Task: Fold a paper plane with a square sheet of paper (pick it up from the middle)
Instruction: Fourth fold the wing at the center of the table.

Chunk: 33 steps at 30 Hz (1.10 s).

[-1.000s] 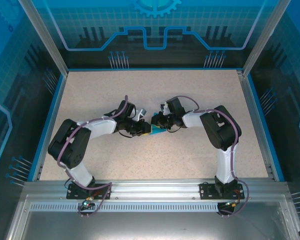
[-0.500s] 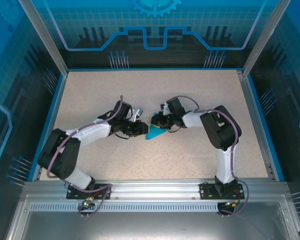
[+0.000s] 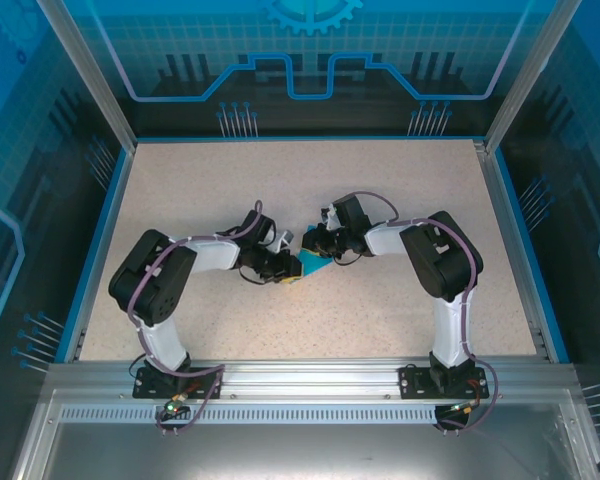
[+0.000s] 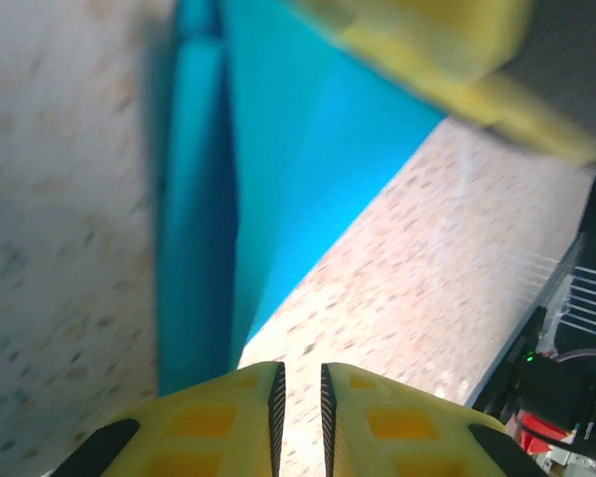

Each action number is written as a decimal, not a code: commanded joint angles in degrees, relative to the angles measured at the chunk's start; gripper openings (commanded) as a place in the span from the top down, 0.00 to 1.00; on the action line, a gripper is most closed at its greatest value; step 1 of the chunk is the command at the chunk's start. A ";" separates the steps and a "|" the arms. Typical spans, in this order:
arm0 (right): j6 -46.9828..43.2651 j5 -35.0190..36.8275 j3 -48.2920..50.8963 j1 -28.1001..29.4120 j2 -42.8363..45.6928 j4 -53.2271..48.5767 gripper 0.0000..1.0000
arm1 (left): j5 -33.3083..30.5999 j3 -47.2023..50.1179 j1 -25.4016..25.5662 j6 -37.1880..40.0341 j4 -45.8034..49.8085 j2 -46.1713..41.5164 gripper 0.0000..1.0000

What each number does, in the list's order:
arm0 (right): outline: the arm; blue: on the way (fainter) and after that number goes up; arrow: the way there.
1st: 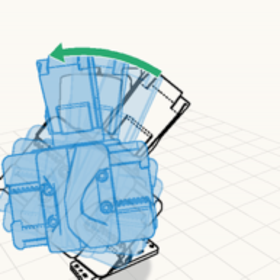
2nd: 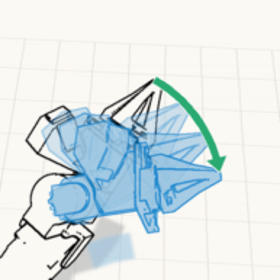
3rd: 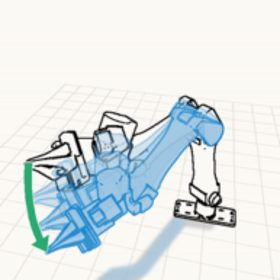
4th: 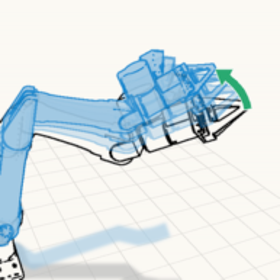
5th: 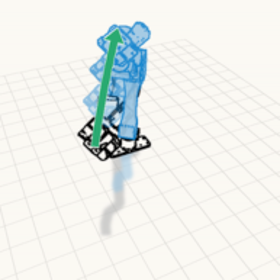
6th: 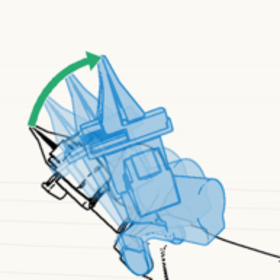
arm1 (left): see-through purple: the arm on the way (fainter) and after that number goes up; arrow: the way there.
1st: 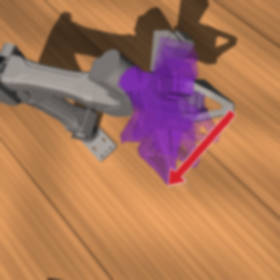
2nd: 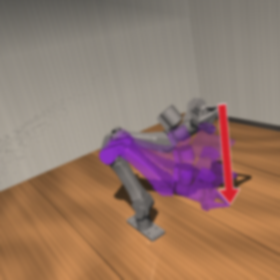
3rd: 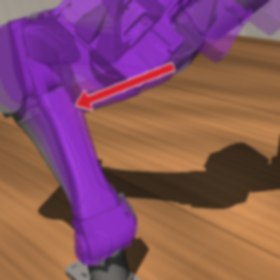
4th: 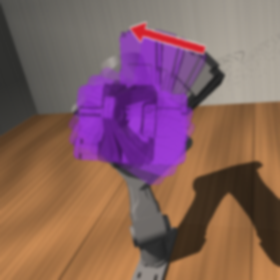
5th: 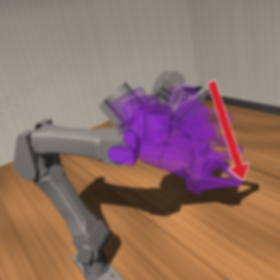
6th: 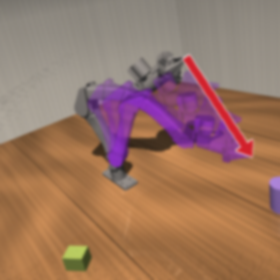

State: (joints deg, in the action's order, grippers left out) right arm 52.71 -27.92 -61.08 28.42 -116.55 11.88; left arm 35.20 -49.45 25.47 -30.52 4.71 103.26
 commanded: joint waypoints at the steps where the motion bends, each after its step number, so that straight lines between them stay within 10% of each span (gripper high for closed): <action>1: -0.64 3.42 2.82 -0.71 -2.37 -6.69 0.78 | -1.34 2.20 0.29 4.00 7.08 0.39 0.80; 15: -0.11 3.23 2.81 -0.57 -2.88 -6.00 0.78 | -4.22 4.24 -0.89 -1.72 4.11 -19.08 0.79; 33: 1.08 2.62 2.72 -0.48 -2.63 -4.67 0.77 | -1.98 -4.51 0.01 -2.84 -5.52 2.83 0.83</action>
State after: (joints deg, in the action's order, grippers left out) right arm 53.78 -28.08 -60.75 28.45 -116.49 12.75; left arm 34.04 -53.21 25.15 -34.02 0.91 105.10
